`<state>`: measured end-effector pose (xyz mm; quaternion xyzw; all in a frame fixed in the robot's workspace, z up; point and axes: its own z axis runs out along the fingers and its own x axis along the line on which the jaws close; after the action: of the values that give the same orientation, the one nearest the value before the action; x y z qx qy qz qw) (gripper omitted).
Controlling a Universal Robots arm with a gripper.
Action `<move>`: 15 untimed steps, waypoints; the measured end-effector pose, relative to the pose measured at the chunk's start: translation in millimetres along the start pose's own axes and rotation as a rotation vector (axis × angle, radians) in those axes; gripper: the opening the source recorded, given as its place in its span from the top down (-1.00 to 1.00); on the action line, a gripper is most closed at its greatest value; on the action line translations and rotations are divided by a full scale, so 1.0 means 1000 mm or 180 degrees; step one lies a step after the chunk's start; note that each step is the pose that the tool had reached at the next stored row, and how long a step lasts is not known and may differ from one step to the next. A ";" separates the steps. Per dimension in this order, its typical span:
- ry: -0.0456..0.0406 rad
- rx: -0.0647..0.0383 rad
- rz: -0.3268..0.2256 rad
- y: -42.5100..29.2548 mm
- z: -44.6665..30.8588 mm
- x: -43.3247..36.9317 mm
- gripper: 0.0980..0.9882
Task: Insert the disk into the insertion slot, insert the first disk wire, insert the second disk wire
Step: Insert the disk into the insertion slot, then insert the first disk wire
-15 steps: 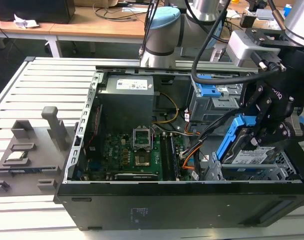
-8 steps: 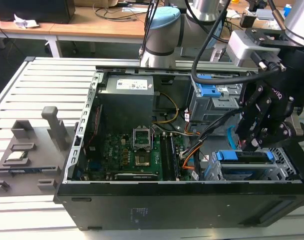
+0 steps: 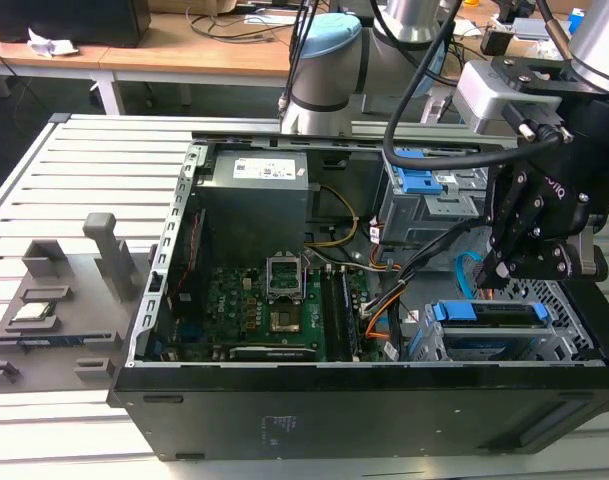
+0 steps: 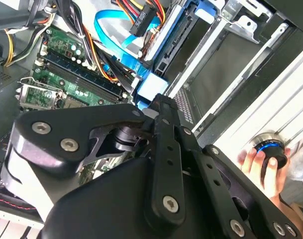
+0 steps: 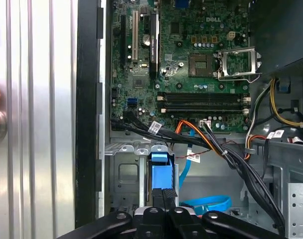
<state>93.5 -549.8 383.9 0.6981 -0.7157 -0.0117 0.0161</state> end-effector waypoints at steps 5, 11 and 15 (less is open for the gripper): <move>-0.0001 0.0000 0.0000 -0.0012 0.0002 0.0000 0.98; 0.0000 -0.0010 0.0000 -0.0381 -0.0009 -0.0071 0.98; 0.0001 -0.0011 0.0000 -0.0440 0.0007 -0.0234 0.98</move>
<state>138.0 -527.6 381.3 0.6981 -0.7156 -0.0128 0.0173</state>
